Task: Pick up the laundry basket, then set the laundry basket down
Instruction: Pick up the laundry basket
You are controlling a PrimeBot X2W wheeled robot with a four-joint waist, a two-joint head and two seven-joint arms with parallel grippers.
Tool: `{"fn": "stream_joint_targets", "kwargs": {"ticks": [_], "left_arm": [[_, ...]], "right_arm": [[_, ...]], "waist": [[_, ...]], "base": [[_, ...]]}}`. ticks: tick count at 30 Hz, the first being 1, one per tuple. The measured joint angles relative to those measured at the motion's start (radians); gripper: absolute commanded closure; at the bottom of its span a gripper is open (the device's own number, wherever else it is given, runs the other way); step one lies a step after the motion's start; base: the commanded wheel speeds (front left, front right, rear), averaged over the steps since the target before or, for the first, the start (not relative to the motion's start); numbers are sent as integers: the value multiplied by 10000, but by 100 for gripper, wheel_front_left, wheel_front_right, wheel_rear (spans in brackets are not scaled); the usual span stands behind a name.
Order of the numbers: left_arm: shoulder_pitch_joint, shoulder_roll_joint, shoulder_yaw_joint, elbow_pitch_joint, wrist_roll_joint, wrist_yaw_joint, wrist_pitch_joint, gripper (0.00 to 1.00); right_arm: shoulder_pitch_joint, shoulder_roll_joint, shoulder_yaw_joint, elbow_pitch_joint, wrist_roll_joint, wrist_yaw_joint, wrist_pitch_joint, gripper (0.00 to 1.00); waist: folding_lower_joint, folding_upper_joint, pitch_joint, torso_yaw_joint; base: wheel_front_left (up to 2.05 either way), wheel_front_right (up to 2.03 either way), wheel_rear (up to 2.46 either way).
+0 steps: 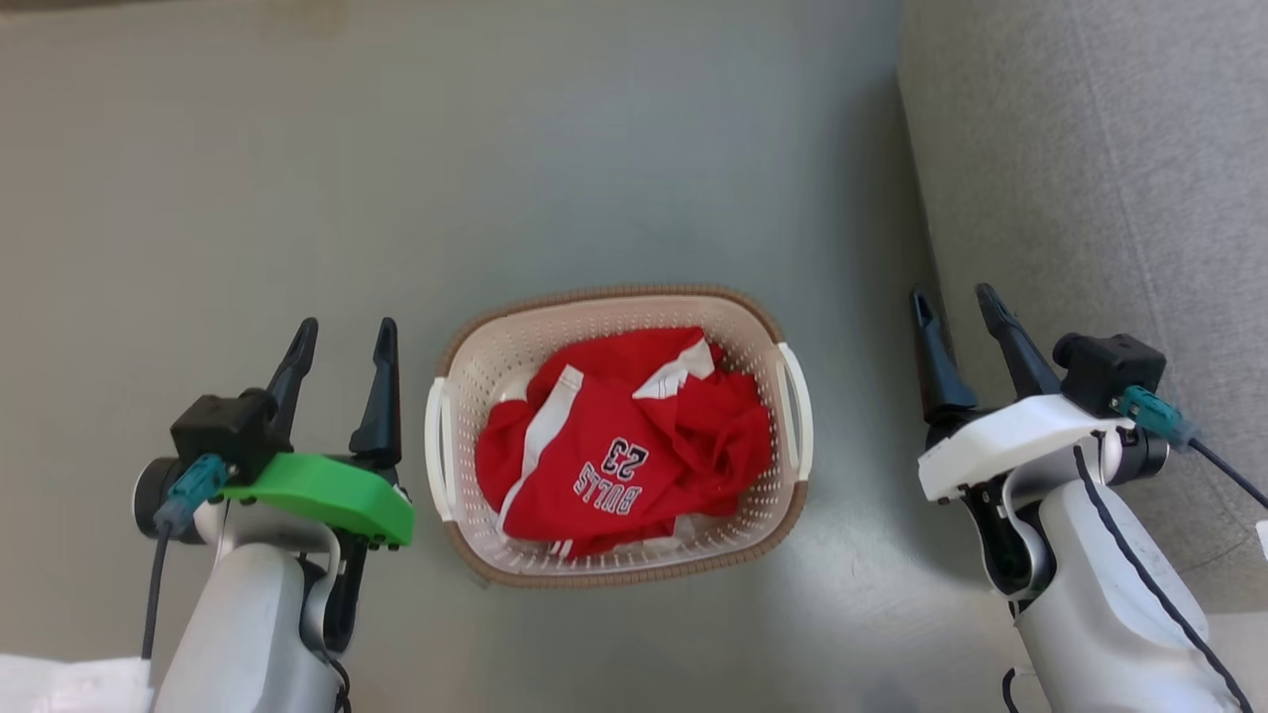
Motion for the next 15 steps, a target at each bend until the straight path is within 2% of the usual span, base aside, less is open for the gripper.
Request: {"fn": "stream_joint_targets", "kwargs": {"ticks": [15], "left_arm": [[-1415, -8, -416, 1655, -169, -12, 0, 0]], "right_arm": [[-1378, 38, 462, 1916, 520, 94, 25, 0]], "waist": [[1, 0, 1589, 22]], "base": [[0, 0, 0]]}}
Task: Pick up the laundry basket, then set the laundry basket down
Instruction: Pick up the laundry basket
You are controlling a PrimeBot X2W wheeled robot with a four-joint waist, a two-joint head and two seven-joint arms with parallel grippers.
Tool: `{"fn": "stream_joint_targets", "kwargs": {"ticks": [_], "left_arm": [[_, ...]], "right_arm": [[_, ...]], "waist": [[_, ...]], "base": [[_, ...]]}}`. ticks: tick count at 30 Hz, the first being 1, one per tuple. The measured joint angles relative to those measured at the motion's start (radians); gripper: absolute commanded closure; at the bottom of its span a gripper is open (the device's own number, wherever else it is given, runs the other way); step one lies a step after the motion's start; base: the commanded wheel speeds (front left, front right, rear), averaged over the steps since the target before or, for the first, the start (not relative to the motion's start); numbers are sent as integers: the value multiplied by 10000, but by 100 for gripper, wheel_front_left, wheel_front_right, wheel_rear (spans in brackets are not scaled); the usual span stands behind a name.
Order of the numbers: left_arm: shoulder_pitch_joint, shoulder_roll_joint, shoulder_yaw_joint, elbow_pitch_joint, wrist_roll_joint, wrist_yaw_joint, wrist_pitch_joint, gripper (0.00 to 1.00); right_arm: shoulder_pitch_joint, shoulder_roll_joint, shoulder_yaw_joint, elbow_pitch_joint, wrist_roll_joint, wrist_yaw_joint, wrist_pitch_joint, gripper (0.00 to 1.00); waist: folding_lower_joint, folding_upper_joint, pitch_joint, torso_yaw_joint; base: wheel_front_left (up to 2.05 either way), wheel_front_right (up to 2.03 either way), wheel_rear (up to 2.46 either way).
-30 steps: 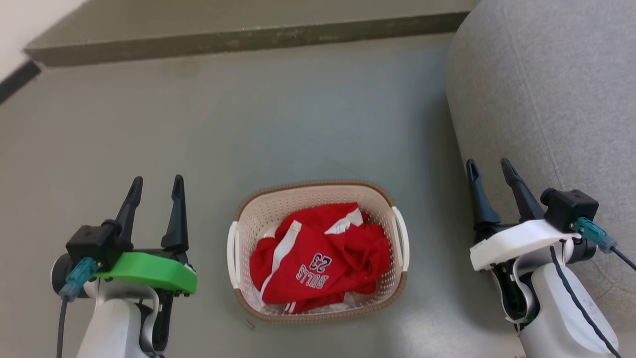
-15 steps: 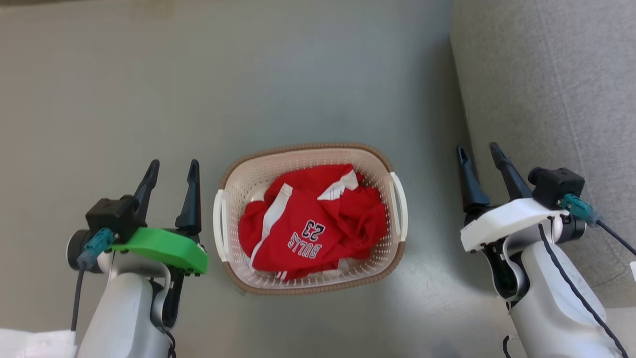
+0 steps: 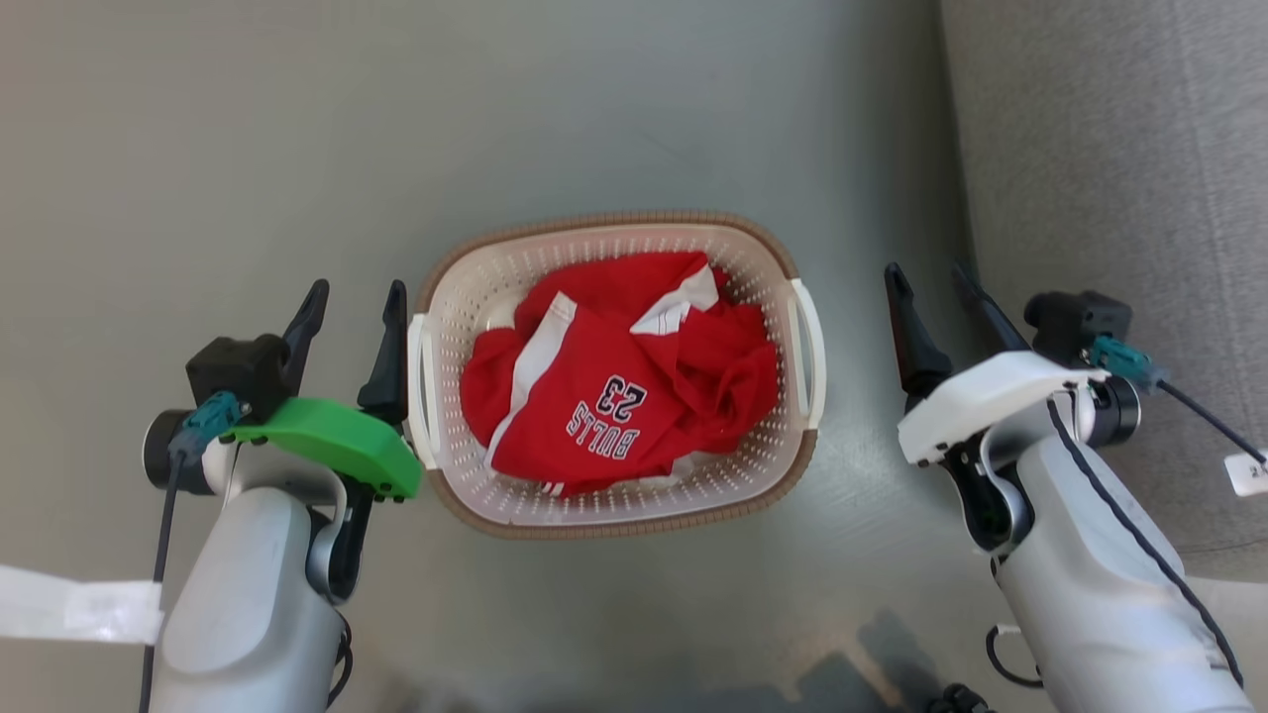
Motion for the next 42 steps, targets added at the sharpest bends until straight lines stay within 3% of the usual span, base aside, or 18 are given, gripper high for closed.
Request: {"fn": "stream_joint_targets", "kwargs": {"ticks": [21, 42], "left_arm": [[-1697, -33, -1185, 2337, -727, -2, 236, 0], [-3341, -134, -2209, 3795, -1626, -2, 754, 0]], "right_arm": [[-1758, -19, 1060, 2094, 1310, 86, 491, 0], [-3115, -42, 2420, 3150, 2316, 56, 895, 0]], "waist": [[-1, 0, 1672, 326], [0, 0, 3257, 504]], "base": [[0, 0, 0], [0, 0, 0]]}}
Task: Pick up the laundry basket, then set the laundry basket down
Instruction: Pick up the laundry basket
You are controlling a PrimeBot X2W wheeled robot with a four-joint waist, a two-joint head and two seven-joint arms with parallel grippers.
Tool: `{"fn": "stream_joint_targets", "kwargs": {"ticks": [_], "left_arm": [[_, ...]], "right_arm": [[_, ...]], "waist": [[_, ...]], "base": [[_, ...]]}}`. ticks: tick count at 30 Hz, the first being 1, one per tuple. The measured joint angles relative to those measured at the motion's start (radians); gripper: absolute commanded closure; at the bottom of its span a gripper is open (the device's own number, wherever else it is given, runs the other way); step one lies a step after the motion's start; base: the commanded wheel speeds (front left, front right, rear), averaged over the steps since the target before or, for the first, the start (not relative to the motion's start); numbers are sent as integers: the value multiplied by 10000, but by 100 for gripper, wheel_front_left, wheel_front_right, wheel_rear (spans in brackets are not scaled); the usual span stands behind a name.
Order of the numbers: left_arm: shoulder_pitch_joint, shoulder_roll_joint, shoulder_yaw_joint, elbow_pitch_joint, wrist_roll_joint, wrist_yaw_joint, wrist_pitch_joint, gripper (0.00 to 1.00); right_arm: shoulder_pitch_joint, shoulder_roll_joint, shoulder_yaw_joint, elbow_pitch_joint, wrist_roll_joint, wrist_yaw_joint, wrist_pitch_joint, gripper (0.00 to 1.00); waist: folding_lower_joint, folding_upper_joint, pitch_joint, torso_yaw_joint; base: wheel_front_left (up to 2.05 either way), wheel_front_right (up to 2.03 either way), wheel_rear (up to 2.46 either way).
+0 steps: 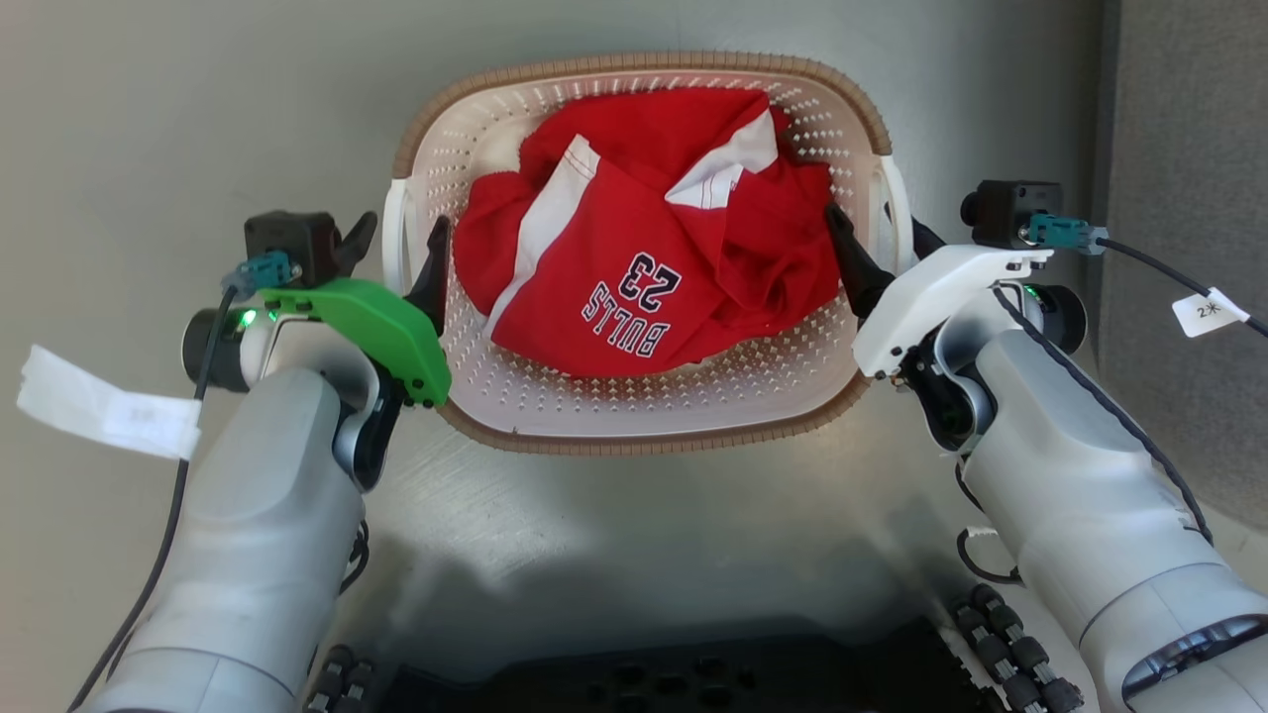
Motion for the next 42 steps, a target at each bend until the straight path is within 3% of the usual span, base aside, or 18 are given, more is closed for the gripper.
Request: {"fn": "stream_joint_targets", "kwargs": {"ticks": [18, 19, 20, 21, 22, 23, 25, 26, 42], "left_arm": [[-544, -31, -784, 671, -665, 0, 272, 0], [-576, -31, -826, 704, -702, 0, 272, 5], [-612, -31, -871, 731, -779, 0, 272, 22], [-656, -31, -918, 771, -851, 0, 270, 51], [-691, -31, -963, 807, -878, 0, 270, 65], [-706, -31, -995, 830, -907, 0, 261, 100], [-712, -31, -1041, 886, -955, 0, 257, 100], [-713, -50, -1051, 892, -1016, 13, 224, 100], [-779, -36, -1653, 1185, -1603, 2, -19, 100]], "right_arm": [[-557, -8, 736, 495, 660, -100, 4, 0], [-574, -8, 777, 514, 686, -153, -4, 0], [-590, -8, 817, 525, 708, -161, -29, 0], [-613, -8, 865, 546, 759, -161, -36, 0], [-635, -8, 905, 568, 790, -161, -42, 10], [-674, -8, 938, 593, 811, -161, -50, 47], [-743, -8, 988, 629, 880, -163, -73, 76], [-757, -8, 1014, 644, 899, -163, -75, 100], [-780, -69, 1524, 1093, 1335, -255, -336, 100]], "waist": [[0, 0, 524, 30], [0, 0, 528, 27], [0, 0, 530, 23], [0, 0, 532, 19], [0, 0, 532, 15], [0, 0, 531, 12], [0, 0, 527, 7], [0, 0, 524, 5], [-1, 0, 99, 6]], "base": [[0, 0, 0], [0, 0, 0], [0, 0, 0], [0, 0, 0], [0, 0, 0], [0, 0, 0], [0, 0, 0], [0, 0, 0], [0, 0, 0]]}}
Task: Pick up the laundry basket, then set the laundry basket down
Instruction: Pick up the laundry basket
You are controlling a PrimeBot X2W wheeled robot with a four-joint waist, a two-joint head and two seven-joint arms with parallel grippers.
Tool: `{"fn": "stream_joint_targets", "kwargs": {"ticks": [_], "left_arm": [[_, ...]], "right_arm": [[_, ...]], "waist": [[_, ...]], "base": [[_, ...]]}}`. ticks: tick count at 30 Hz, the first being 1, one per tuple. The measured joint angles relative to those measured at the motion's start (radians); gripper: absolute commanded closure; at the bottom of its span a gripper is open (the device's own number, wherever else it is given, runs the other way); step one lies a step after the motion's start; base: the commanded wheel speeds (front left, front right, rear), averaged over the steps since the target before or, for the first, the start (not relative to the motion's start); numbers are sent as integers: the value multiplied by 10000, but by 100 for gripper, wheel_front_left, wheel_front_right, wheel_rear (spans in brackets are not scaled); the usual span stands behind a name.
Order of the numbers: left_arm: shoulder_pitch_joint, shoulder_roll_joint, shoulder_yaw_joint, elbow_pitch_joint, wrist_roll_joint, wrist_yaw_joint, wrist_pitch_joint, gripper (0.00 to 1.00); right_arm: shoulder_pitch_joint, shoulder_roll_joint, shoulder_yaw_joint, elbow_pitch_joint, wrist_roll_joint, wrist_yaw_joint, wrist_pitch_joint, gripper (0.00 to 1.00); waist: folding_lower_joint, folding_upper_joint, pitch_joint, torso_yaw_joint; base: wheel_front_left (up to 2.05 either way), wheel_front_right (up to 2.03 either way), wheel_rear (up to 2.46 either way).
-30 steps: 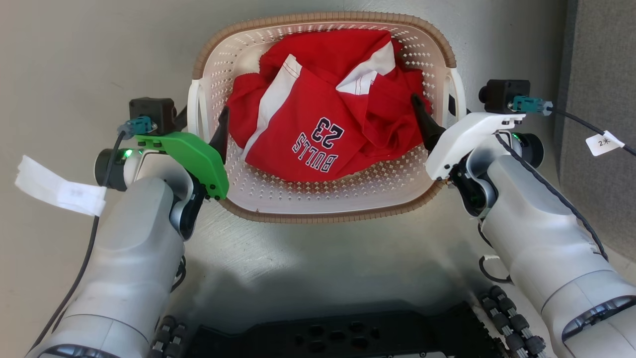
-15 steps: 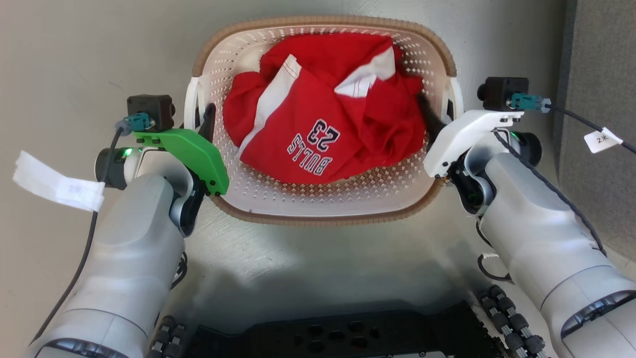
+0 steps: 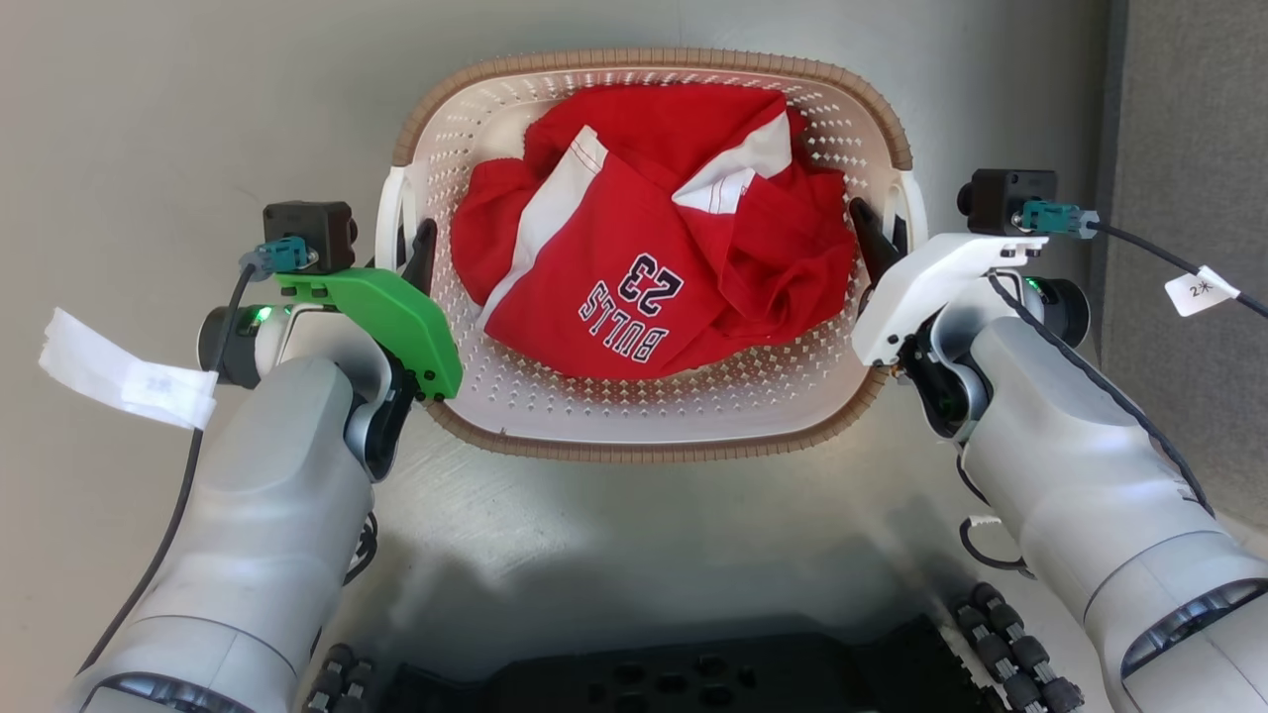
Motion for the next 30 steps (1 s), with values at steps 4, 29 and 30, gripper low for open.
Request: {"fn": "stream_joint_targets", "kwargs": {"ticks": [4, 29, 30], "left_arm": [[1, 2, -92, 67, -136, 0, -33, 100], [1018, -17, -723, 746, -1352, -2, 263, 100], [1091, -15, -742, 754, -1381, -2, 295, 100]], "right_arm": [[-1, 19, 102, 105, 123, 4, -50, 100], [593, 33, 1208, 546, 1223, 316, 727, 100], [654, 33, 1252, 556, 1287, 320, 802, 100]], "waist": [[0, 0, -235, 5], [0, 0, -3176, -108], [0, 0, -3319, -115]], "base": [[0, 0, 0], [0, 0, 0], [0, 0, 0]]}}
